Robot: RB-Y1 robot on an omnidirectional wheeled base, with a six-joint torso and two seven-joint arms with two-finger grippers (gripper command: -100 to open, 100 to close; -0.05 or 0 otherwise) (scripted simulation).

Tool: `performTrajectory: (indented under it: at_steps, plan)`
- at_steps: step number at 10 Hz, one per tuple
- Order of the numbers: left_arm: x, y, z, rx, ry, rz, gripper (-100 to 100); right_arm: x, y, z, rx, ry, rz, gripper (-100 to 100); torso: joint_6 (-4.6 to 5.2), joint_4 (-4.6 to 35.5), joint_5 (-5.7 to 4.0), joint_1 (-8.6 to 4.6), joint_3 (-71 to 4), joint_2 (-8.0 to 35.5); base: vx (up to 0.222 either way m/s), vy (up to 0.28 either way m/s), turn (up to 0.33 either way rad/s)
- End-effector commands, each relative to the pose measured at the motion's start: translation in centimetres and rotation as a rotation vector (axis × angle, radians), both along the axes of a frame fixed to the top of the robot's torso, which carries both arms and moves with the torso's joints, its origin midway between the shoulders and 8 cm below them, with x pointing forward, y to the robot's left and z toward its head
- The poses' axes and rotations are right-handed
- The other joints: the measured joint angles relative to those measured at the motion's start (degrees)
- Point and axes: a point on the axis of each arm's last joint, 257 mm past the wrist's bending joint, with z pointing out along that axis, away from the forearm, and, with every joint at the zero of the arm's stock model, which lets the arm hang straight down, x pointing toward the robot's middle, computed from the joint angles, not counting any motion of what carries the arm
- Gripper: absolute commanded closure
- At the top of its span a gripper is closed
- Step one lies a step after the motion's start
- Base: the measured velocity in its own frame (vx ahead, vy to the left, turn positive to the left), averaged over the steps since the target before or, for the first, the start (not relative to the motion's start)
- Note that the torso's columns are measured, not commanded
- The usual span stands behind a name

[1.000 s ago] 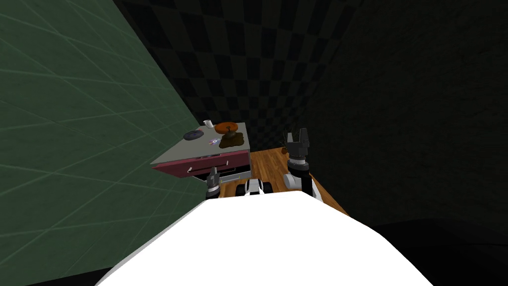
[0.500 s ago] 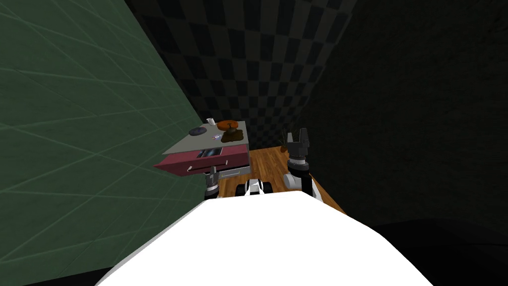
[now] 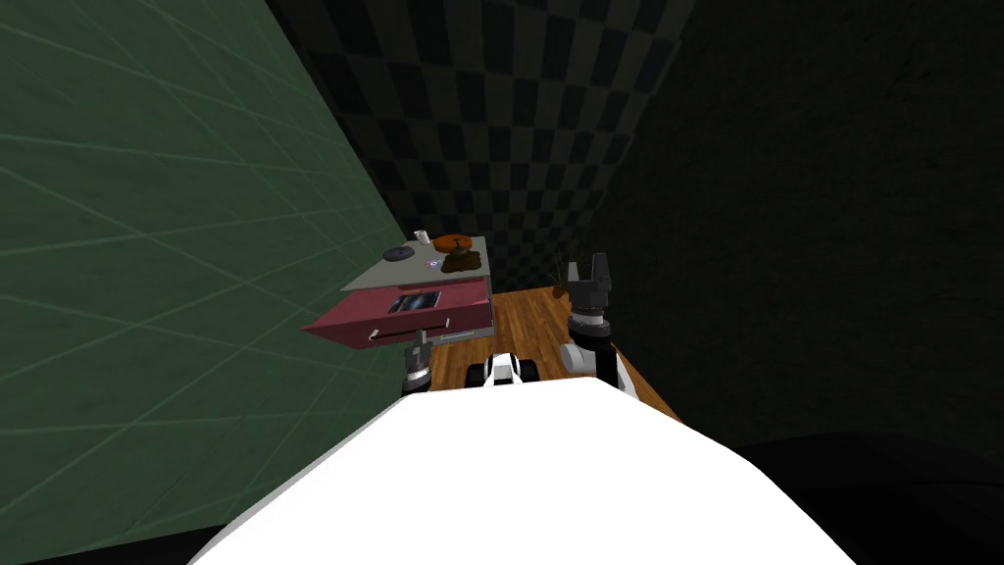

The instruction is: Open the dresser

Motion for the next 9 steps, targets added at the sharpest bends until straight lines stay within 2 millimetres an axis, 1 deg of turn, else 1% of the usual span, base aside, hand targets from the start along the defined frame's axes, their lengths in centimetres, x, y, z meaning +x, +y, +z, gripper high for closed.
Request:
performTrajectory:
  at_steps: [1,2,3,4,9]
  plan:
    - [-0.5,0.1,1.0,0.006,-0.032,-0.007,100,0.0,0.0,0.0,0.000,0.000,0.000,0,0.03,0.03,-0.02,-0.09,0.02,0.00,-0.162,-0.033,0.035]
    - [0.5,1.0,1.1,0.000,-0.005,-0.006,-100,0.0,0.0,0.0,0.000,0.000,0.000,0,0.09,0.10,-0.10,-0.12,-0.02,0.00,-0.110,-0.037,0.025]
    - [0.5,1.0,1.1,0.000,-0.005,-0.006,-100,0.0,0.0,0.0,0.000,0.000,0.000,0,0.14,-0.10,0.04,-0.11,-0.12,-0.29,-0.042,-0.039,0.022]
    - [1.0,1.5,1.6,-0.001,-0.005,-0.007,-100,0.0,0.0,0.0,0.000,0.000,0.000,0,0.23,-0.39,0.28,0.14,-0.36,-0.82,-0.021,-0.049,-0.008]
    - [3.8,3.8,4.2,-0.007,-0.005,-0.014,-100,0.0,0.0,0.0,0.000,0.000,0.000,0,0.14,-0.26,0.26,0.16,-0.12,-0.36,-0.040,-0.045,0.012]
